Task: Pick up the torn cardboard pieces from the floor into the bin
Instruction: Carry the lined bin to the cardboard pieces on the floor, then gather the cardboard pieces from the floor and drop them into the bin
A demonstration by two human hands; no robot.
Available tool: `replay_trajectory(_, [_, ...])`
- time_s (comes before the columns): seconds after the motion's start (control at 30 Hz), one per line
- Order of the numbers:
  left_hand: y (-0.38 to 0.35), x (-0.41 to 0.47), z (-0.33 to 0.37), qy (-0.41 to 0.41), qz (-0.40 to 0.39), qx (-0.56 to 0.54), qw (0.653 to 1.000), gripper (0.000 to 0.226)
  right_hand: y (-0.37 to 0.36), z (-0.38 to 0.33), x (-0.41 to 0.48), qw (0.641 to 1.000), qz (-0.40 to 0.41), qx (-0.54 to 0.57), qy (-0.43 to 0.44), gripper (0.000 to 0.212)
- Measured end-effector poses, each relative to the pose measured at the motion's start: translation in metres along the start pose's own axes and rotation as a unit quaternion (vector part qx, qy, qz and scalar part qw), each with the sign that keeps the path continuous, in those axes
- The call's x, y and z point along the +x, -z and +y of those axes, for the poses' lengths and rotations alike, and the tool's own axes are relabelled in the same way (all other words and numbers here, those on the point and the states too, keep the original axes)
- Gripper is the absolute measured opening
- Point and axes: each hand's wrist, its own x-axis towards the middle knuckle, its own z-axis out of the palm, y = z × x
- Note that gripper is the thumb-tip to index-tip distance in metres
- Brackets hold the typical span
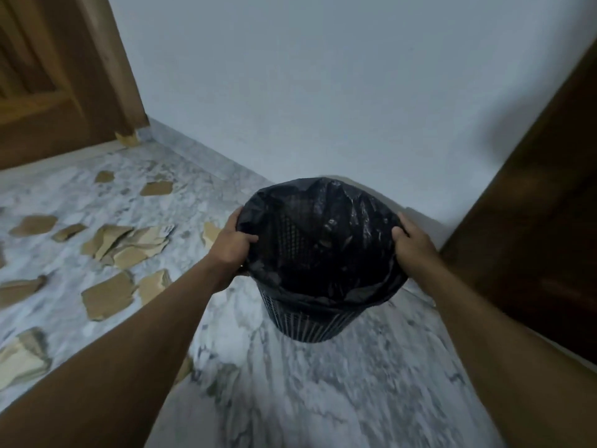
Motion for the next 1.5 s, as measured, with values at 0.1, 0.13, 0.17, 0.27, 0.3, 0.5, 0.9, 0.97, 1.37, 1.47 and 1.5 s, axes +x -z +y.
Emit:
replay_trajectory(0.1, [0.006, -0.009, 0.005, 0.023, 0.005, 0.059, 0.998, 0.056, 0.004, -0.006, -0.005, 0.998, -0.043, -0.033, -0.021, 0.062])
replay_trajectory(0.13, [0.009, -0.014, 0.007, 0.032, 0.008, 0.073, 0.997, 0.052, 0.006, -0.01, -0.007, 0.997, -0.051, -0.05, -0.032, 0.066])
replay_trajectory(0.17, [0.012, -0.018, 0.008, 0.035, 0.012, 0.084, 0.996, 0.052, 0.007, -0.014, -0.011, 0.995, -0.051, -0.074, -0.041, 0.07])
replay_trajectory(0.27, [0.02, -0.031, 0.013, 0.016, 0.016, 0.087, 0.996, 0.062, 0.003, -0.034, -0.026, 0.989, -0.024, -0.148, -0.015, 0.073])
replay_trajectory(0.3, [0.024, -0.035, 0.014, 0.0, 0.021, 0.082, 0.996, 0.064, -0.002, -0.043, -0.032, 0.985, -0.017, -0.17, 0.008, 0.073])
replay_trajectory(0.5, [0.078, -0.069, -0.016, -0.049, 0.078, 0.147, 0.985, 0.065, -0.06, -0.09, -0.096, 0.957, -0.012, -0.237, 0.165, 0.066])
replay_trajectory(0.9, [0.224, -0.154, -0.178, 0.017, 0.156, 0.414, 0.896, 0.07, -0.233, -0.03, -0.251, 0.876, -0.182, -0.236, 0.379, 0.064])
replay_trajectory(0.97, [0.236, -0.163, -0.204, 0.04, 0.148, 0.464, 0.873, 0.072, -0.259, 0.007, -0.279, 0.861, -0.239, -0.273, 0.357, 0.069])
replay_trajectory(1.37, [0.318, -0.179, -0.295, 0.103, 0.317, 0.556, 0.761, 0.077, -0.38, 0.072, -0.29, 0.839, -0.227, -0.36, 0.338, 0.08])
replay_trajectory(1.47, [0.356, -0.171, -0.3, 0.137, 0.357, 0.538, 0.751, 0.086, -0.41, 0.046, -0.259, 0.849, -0.194, -0.361, 0.333, 0.087])
replay_trajectory(1.5, [0.37, -0.168, -0.299, 0.141, 0.37, 0.533, 0.748, 0.09, -0.419, 0.037, -0.252, 0.852, -0.192, -0.365, 0.323, 0.088])
